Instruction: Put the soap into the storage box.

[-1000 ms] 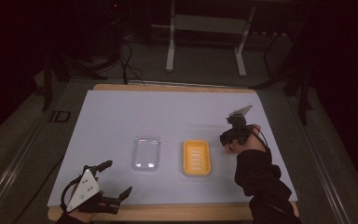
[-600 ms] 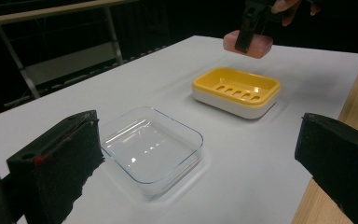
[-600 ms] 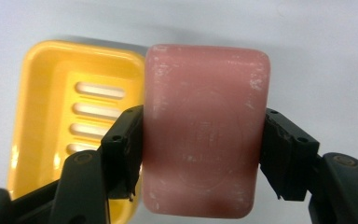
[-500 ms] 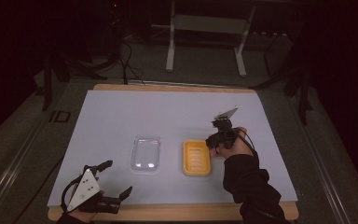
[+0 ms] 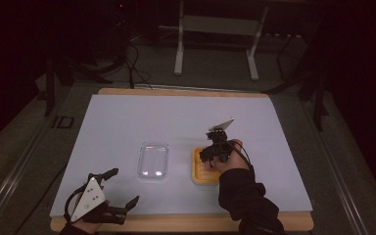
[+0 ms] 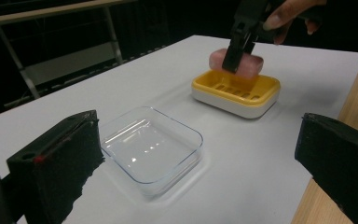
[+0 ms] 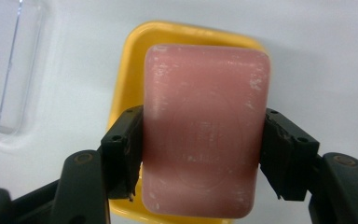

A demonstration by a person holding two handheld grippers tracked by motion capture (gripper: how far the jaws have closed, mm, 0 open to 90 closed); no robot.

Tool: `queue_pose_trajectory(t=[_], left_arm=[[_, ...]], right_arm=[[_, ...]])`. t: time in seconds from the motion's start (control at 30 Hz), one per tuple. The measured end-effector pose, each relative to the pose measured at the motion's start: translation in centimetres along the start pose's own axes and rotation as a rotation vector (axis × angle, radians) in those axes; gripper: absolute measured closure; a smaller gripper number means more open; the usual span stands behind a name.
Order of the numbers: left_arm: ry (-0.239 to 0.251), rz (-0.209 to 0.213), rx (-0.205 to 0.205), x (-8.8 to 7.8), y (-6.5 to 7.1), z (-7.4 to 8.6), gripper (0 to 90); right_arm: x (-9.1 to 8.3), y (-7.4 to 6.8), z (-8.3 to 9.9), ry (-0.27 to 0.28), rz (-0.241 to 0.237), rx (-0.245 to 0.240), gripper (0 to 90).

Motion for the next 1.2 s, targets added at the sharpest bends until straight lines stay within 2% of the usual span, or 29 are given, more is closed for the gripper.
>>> queue_pose_trajectory(t=[0.2,0.5,0.63,0.77,1.03,1.2], left_arm=[[0.003,0.001,0.003,0.0,0.0,0.0,1.0],[0.012,0.006,0.006,-0.1,0.1,-0.1,1.0],[0.012,0.007,0.004,-0.1,0.1,-0.1,1.0],[0.011,0.009,0.006,-0.1,0.1,-0.1,1.0],[0.009,0.006,0.004,-0.1,0.0,-0.1,1.0],[0.008,0.008,0.008,-0.1,0.0,-0.1,1.0]], right_arm=[[1.4,-1.0,0.7,-0.032,-0.004,-0.015,37.2],[3.2,-0.9,0.7,-0.062,0.023,-0.012,37.1],[3.3,-1.0,0.7,-0.057,0.012,-0.011,36.8],[2.6,-1.0,0.4,-0.043,-0.009,-0.015,33.7],[0.8,-0.8,-0.1,-0.029,0.001,-0.097,29.7],[-0.4,-0.2,-0.6,0.006,0.009,-0.15,29.6]])
Point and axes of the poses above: each handheld gripper's, and its own axes: x roughly forward along the jaws, z roughly out of its underside, y roughly to its right, the point moved 2 cm from there along x, roughly forward along the jaws, and after that the axes turned 4 degrees about -z, right-handed, at the moved point
